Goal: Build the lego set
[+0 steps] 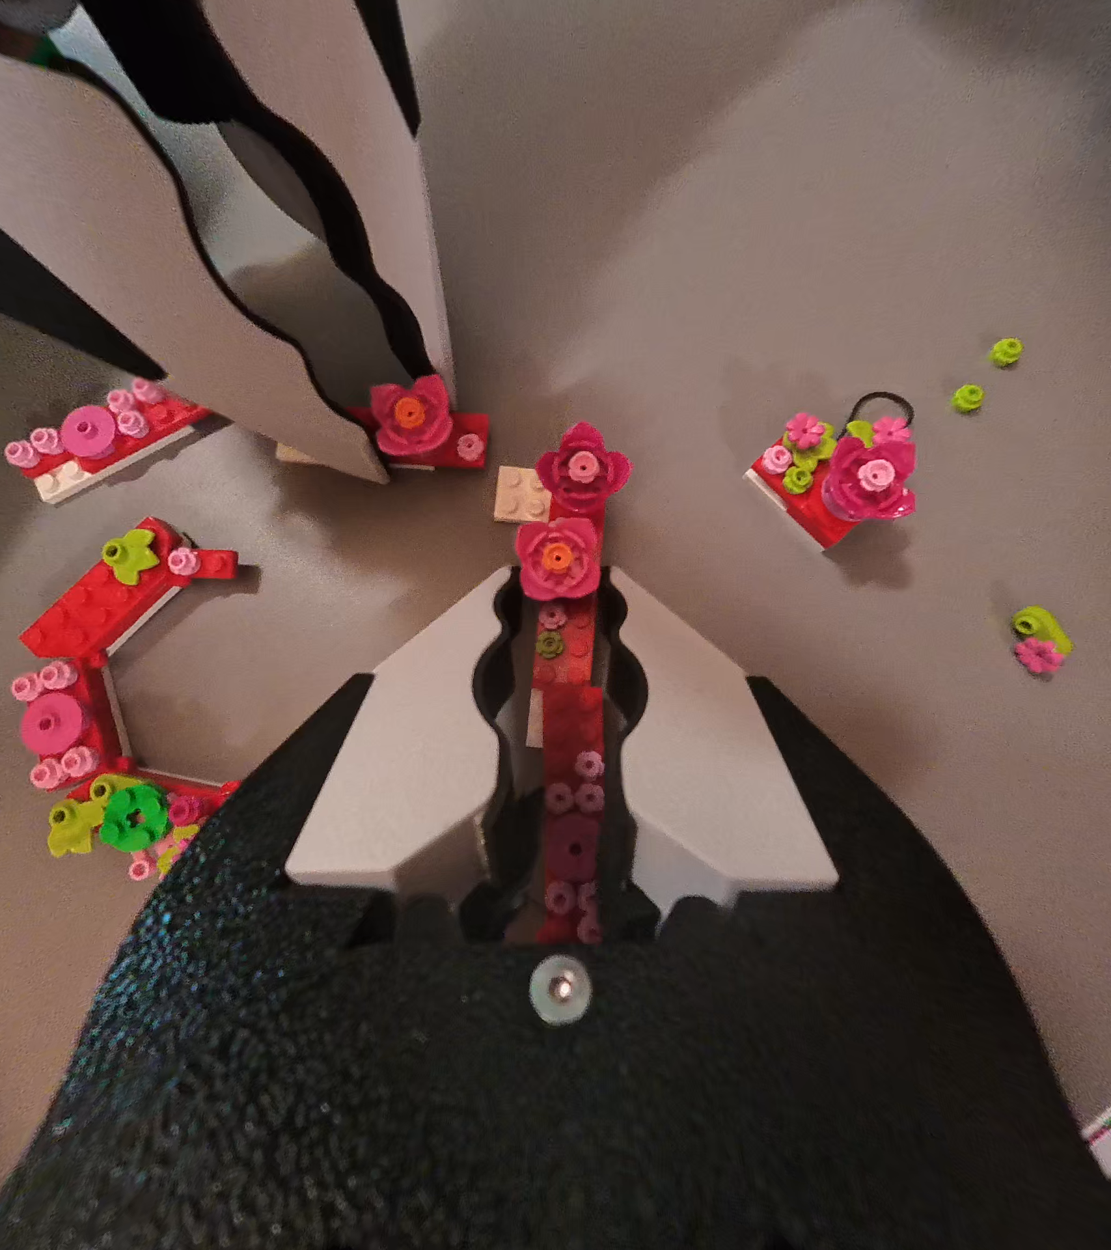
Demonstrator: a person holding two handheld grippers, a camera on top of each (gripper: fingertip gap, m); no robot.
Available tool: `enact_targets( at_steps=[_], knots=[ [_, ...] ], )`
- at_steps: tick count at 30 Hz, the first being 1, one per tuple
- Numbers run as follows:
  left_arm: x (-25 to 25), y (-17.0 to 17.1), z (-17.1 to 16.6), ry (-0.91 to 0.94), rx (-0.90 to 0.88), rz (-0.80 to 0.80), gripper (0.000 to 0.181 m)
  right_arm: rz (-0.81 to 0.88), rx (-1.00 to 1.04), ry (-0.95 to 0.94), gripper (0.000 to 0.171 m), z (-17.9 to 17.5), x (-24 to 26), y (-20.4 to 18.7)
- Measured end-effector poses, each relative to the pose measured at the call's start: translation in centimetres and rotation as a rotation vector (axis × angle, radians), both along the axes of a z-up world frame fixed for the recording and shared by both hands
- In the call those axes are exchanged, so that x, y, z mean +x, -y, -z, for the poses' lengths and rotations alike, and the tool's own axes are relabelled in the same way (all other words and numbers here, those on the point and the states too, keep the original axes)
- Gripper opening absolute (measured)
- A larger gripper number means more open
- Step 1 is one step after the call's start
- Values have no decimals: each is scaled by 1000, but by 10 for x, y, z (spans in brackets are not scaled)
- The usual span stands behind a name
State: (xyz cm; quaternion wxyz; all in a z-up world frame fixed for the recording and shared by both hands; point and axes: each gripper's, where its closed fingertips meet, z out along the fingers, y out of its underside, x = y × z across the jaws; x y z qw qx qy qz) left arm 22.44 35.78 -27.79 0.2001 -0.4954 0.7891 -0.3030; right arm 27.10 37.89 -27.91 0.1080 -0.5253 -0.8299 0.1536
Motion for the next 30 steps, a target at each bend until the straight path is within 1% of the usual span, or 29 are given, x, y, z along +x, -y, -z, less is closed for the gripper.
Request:
enact_targets(
  at_steps=[1, 7, 11, 17, 30],
  knots=[
    [0, 0, 0, 3, 0, 2, 20, 5, -8, -10, 22, 0, 0, 2],
    [-1, 0, -1, 24, 28, 19, 19, 79, -55, -132, 21, -16, -15, 7],
    [-1, 0, -1, 31, 43, 25, 19, 95, -19, -64, 21, -13, -16, 7],
    [0, 2, -1, 44, 19, 29, 18, 103, 18, 23, 21, -7, -16, 9],
    [0, 2, -2, 40, 17, 24, 18, 92, 30, 50, 21, -5, -22, 12]
  ],
)
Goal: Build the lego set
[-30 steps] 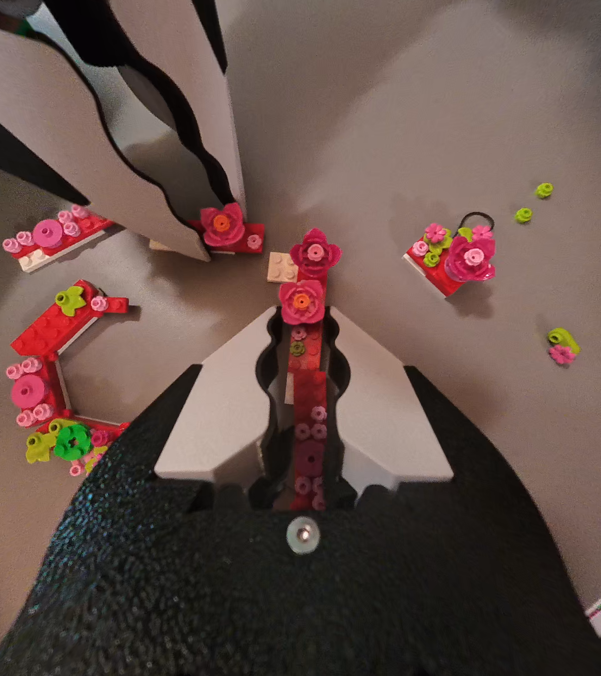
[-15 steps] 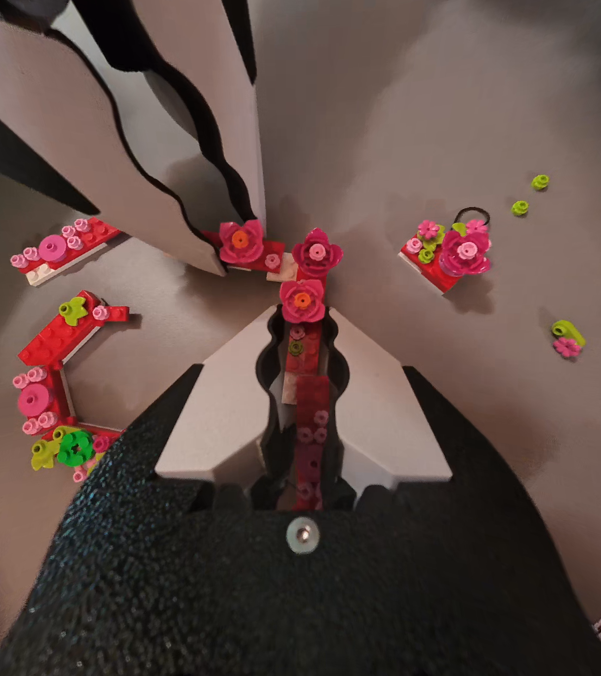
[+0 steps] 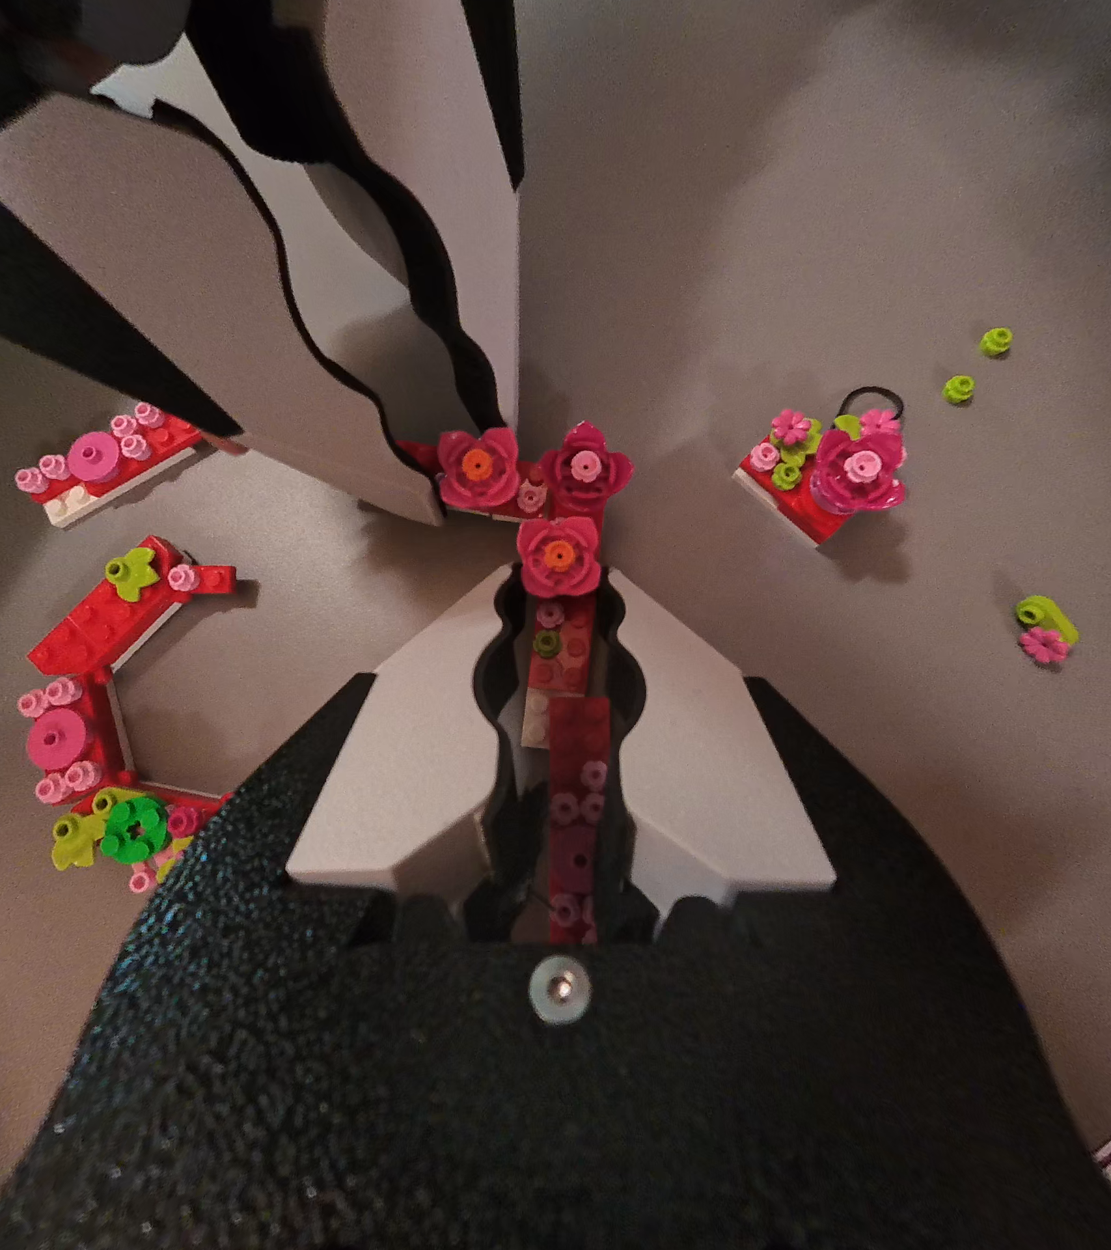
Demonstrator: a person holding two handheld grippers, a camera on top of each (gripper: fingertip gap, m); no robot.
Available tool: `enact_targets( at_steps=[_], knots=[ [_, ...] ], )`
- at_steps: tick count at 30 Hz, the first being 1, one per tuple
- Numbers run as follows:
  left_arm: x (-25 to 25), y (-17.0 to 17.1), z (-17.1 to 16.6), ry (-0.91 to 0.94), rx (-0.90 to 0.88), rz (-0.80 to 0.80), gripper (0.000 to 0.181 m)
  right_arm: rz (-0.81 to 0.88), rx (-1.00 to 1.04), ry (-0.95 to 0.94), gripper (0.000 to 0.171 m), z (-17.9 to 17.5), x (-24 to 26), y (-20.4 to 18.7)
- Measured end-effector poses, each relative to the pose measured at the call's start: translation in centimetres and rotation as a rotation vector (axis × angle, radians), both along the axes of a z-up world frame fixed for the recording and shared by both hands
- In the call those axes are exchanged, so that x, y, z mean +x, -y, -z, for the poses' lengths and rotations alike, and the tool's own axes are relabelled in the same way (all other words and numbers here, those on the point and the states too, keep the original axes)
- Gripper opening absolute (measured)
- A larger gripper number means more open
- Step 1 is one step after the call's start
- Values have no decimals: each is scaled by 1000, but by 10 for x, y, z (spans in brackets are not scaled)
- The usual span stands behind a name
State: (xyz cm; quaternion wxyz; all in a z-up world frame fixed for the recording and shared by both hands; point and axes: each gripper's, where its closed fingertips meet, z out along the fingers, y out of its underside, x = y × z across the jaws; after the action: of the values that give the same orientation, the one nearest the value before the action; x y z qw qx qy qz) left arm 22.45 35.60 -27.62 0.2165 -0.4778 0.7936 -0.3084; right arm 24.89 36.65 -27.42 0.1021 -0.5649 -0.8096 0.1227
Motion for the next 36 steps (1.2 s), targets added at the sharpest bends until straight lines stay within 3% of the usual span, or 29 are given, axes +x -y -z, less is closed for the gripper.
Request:
enact_targets(
  at_steps=[11, 17, 23, 36],
  knots=[
    [0, 0, 0, 3, -2, 4, 18, 32, 26, -57, 42, -4, 0, 2],
    [0, 0, 0, 0, -10, 5, 18, 76, 131, -235, 38, -23, 7, 13],
    [1, -1, 0, -6, -24, 0, 18, 61, 300, -371, 37, -6, 2, 32],
    [4, -5, -6, 7, -104, -24, 18, 82, 487, -506, 33, -9, -3, 14]
  ],
)
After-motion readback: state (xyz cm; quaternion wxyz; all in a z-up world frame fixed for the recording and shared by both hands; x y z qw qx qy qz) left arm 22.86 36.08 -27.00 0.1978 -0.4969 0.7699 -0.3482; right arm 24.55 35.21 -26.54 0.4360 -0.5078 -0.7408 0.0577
